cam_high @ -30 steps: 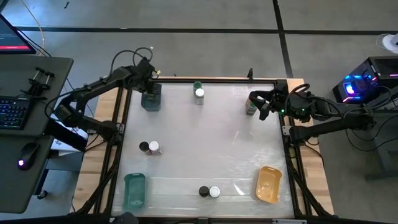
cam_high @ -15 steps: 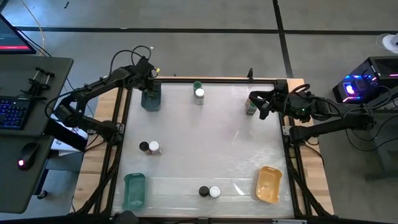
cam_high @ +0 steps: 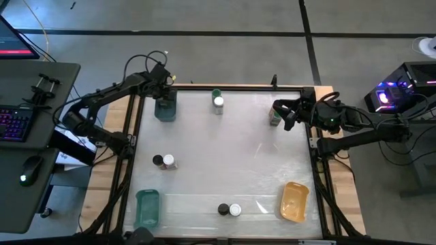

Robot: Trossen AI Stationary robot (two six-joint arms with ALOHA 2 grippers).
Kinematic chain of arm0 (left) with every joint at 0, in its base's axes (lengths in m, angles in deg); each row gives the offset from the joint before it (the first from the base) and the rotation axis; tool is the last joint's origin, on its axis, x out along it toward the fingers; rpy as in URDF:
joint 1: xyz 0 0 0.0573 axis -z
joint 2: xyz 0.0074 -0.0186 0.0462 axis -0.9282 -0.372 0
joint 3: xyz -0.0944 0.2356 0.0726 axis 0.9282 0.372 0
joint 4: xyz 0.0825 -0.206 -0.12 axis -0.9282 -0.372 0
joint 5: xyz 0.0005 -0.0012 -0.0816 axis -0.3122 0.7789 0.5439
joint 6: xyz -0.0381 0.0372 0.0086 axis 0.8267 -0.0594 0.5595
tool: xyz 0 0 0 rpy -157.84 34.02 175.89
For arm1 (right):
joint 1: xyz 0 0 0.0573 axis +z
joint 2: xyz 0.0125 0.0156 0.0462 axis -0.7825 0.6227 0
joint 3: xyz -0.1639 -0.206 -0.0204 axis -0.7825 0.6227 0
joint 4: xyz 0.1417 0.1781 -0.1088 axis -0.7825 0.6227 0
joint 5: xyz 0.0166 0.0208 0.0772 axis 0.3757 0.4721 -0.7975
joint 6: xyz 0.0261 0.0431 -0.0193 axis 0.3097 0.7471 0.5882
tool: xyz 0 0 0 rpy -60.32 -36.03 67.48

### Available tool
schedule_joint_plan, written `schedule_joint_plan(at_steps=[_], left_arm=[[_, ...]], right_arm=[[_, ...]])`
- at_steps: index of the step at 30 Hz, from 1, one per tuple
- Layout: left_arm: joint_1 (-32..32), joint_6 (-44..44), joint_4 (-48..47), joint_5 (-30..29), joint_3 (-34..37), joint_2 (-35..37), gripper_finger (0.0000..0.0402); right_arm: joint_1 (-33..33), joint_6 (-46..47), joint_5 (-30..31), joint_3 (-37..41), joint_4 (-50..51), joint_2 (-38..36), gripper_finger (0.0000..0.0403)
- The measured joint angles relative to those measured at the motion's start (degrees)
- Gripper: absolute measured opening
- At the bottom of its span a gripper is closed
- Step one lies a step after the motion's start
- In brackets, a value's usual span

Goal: Sort spices by type
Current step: Put the bottom left green seasoning bottle into the blue bin

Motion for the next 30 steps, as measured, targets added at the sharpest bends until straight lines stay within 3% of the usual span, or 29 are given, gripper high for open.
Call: schedule_joint_plan(at_steps=[30], left_arm=[[-0.3, -0.5, 0.7, 0.7, 0.0, 0.5, 0.0214]], right_arm=[[0.0, 0.0, 0.0, 0.0, 0.0, 0.0, 0.0227]])
